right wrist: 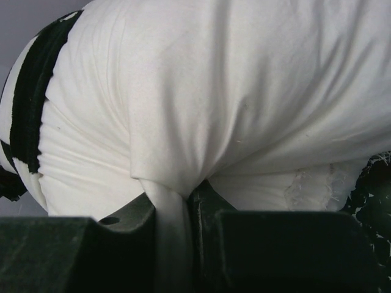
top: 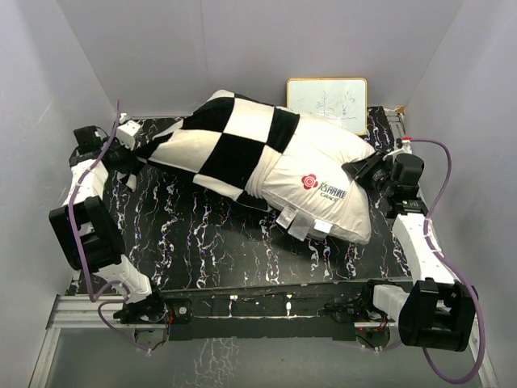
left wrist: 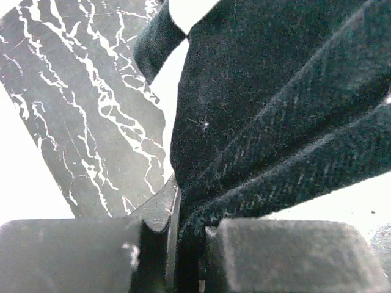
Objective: Remove the pillowcase from the pillow
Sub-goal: Remove the pillow from the pillowcase.
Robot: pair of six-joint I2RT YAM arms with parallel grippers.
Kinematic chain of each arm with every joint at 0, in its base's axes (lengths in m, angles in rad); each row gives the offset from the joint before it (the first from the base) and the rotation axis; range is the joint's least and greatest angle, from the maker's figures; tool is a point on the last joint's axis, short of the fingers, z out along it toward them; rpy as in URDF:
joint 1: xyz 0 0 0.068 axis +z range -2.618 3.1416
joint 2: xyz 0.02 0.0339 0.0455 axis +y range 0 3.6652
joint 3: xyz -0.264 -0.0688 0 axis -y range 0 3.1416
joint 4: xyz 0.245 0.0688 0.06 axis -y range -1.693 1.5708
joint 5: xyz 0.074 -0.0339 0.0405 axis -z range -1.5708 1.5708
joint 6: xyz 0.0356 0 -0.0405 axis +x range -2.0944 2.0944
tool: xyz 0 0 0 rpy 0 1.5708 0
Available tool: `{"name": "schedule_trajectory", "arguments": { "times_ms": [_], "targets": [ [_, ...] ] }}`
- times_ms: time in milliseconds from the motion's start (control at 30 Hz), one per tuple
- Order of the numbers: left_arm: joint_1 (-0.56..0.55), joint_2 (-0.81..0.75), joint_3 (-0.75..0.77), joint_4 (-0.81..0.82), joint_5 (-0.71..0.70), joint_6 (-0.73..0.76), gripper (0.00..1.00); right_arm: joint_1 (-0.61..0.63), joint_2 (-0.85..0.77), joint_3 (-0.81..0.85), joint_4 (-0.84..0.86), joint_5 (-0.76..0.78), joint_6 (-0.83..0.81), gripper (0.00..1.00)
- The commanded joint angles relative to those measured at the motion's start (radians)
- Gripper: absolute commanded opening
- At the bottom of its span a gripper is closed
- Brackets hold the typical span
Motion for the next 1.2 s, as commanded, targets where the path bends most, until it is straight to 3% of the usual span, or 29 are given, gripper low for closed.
{"name": "schedule_trajectory", "arguments": {
  "times_ms": [0, 200, 400, 567, 800, 967, 1167],
  "targets": [
    [0.112, -0.094, 0.035, 0.082, -0.145, -0.073, 0.00, -0.051, -0.058, -0.057, 0.018, 0.227, -0.018, 0.08],
    [0.127, -0.108, 0.016, 0.152, -0.254, -0.096, 0.00, -0.069, -0.053, 0.045, -0.057, 0.384, -0.048, 0.08],
    [0.189, 0.014, 0.154, 0.119, -0.280, -0.181, 0.00, -0.079, 0.030, 0.149, -0.029, 0.262, 0.068, 0.08],
    [0.193, 0.010, 0.198, 0.153, -0.279, -0.176, 0.00, -0.090, 0.040, 0.186, -0.075, 0.419, -0.016, 0.08],
    [0.224, 0.108, 0.430, 0.087, -0.287, -0.238, 0.00, -0.207, 0.033, 0.215, -0.078, 0.415, 0.140, 0.08],
    [0.226, 0.169, 0.522, 0.074, -0.288, -0.240, 0.00, -0.259, 0.115, 0.245, -0.043, 0.380, 0.245, 0.08],
    [0.227, 0.242, 0.625, 0.075, -0.383, -0.194, 0.00, -0.270, 0.184, 0.364, -0.085, 0.435, 0.201, 0.08]
  ]
}}
